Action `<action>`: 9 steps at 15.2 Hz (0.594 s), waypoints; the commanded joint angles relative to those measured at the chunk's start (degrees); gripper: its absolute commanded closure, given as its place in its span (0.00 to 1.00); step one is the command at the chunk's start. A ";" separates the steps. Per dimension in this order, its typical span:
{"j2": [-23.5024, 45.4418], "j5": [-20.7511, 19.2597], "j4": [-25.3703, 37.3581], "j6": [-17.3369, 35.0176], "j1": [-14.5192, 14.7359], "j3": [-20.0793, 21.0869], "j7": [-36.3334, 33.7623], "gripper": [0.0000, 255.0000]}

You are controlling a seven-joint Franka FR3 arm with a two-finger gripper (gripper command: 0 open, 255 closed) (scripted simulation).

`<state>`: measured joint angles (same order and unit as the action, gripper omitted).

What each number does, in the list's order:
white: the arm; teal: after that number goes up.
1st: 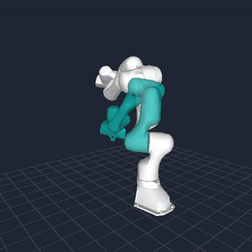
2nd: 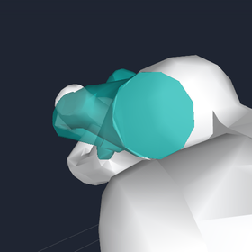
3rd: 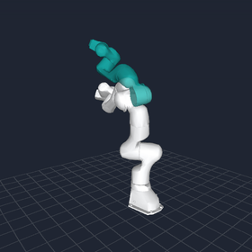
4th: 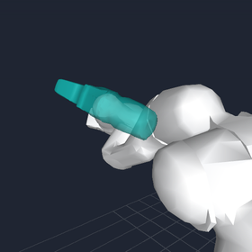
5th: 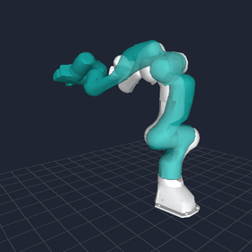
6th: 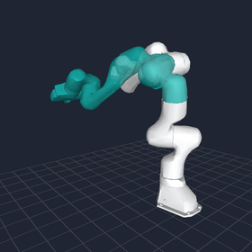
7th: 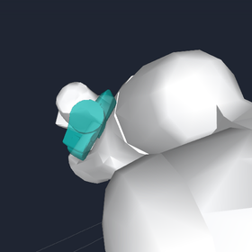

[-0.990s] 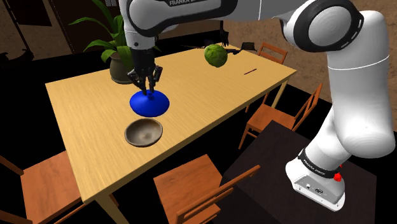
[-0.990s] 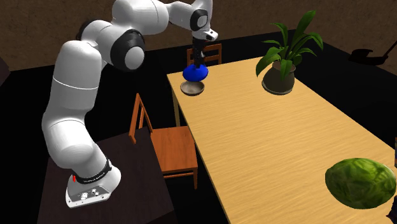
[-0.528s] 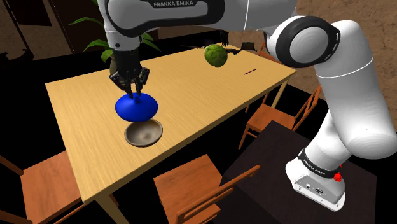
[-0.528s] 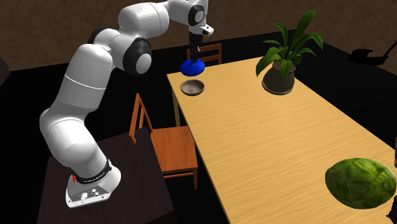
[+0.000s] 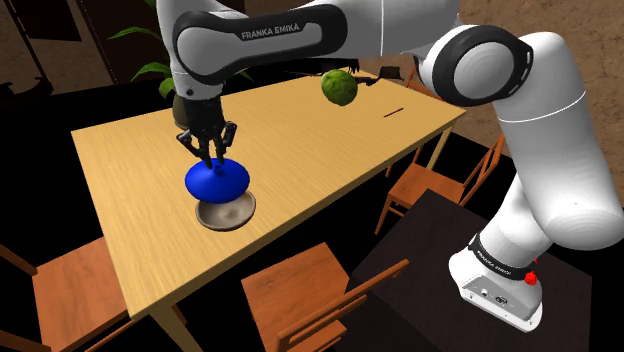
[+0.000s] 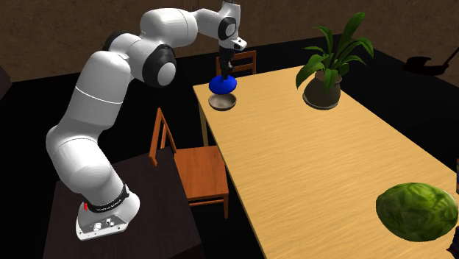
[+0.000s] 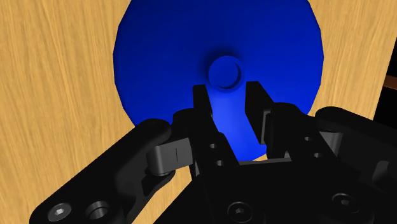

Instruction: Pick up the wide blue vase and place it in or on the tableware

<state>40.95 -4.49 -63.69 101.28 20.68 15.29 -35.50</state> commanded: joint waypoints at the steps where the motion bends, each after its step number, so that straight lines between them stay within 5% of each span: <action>1: 0.15 -0.04 -1.43 1.61 -0.05 -0.03 -0.03 1.00; 9: 1.36 -0.29 -5.62 6.96 -0.29 -0.24 0.08 1.00</action>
<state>42.11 -4.74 -68.88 107.59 20.42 15.08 -35.44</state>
